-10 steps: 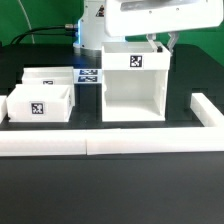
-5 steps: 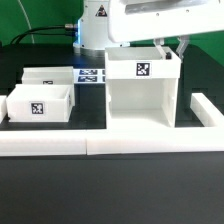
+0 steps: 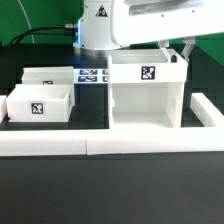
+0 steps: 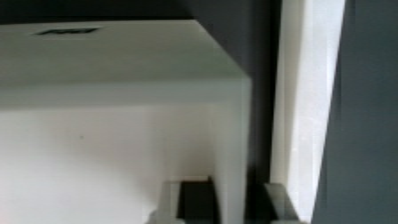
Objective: Assemble drawer
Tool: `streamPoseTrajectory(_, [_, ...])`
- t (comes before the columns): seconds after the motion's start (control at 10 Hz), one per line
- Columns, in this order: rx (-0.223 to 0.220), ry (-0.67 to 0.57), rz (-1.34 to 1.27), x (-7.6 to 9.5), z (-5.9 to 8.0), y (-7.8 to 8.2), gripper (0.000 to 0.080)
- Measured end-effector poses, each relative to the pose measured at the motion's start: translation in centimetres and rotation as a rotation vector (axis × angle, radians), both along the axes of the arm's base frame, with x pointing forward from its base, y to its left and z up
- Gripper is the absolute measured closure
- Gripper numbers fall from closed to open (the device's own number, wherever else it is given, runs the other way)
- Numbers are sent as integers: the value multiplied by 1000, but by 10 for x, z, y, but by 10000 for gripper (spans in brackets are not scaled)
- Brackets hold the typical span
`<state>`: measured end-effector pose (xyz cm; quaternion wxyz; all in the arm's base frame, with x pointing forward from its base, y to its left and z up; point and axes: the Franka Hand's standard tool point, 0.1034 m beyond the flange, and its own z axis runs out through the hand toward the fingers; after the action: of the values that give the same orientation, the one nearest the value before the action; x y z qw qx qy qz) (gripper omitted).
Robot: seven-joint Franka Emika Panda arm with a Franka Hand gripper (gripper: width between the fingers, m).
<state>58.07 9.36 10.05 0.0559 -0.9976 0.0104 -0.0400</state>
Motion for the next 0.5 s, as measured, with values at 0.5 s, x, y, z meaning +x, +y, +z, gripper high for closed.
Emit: streamPoseTrajectory(0.5, [28, 18, -274, 3, 2, 3, 758])
